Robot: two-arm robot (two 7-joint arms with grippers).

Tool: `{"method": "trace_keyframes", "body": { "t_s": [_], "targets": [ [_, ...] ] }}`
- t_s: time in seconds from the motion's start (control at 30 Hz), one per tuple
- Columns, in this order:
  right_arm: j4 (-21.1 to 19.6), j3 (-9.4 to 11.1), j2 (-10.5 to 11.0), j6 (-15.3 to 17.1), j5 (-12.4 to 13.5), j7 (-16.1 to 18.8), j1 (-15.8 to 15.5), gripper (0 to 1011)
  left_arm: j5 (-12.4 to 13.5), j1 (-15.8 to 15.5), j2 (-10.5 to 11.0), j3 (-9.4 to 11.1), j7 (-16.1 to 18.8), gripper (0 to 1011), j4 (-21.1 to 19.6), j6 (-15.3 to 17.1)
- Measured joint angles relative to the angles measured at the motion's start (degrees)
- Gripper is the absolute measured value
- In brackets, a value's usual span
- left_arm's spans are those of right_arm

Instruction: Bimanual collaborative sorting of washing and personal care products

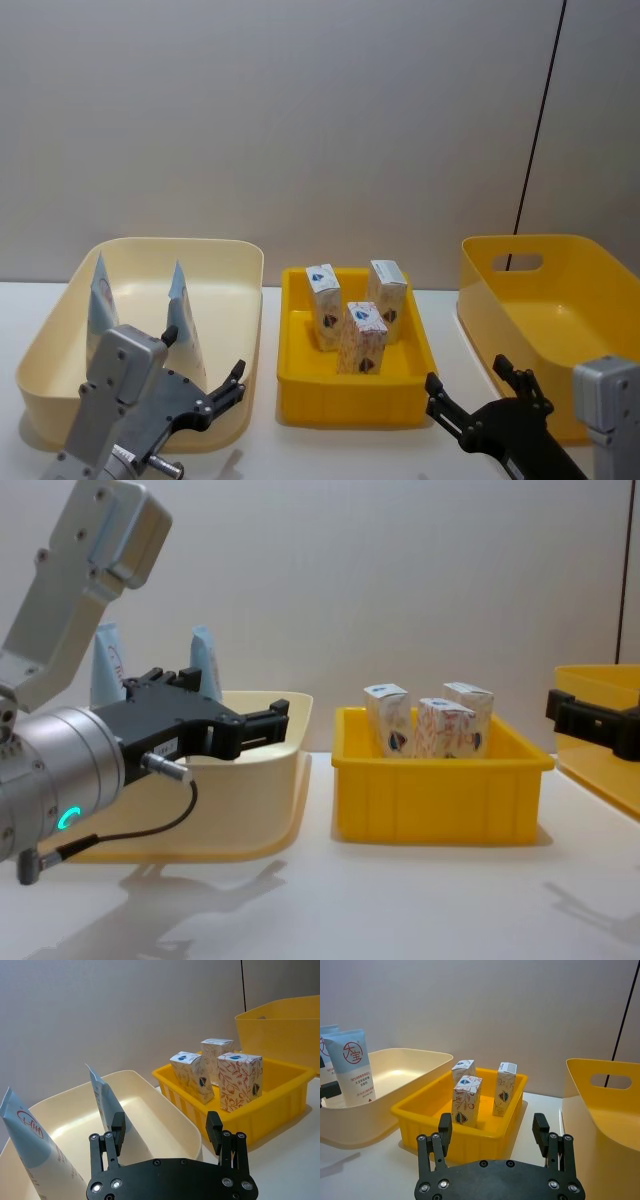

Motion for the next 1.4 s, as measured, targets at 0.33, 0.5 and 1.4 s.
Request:
{"method": "trace_keyframes", "body": {
  "t_s": [0.33,0.5,1.4],
  "targets": [
    [0.00,0.00,0.00,0.00,0.00,0.00,0.00,1001,0.00,0.00,0.00,0.00,0.00,1003,0.00,0.00],
    [0.00,0.00,0.00,0.00,0.00,0.00,0.00,1001,0.00,0.00,0.00,0.00,0.00,1002,0.00,0.00],
    [0.00,0.00,0.00,0.00,0.00,0.00,0.00,1001,0.00,0.00,0.00,0.00,0.00,1003,0.00,0.00]
  ]
}}
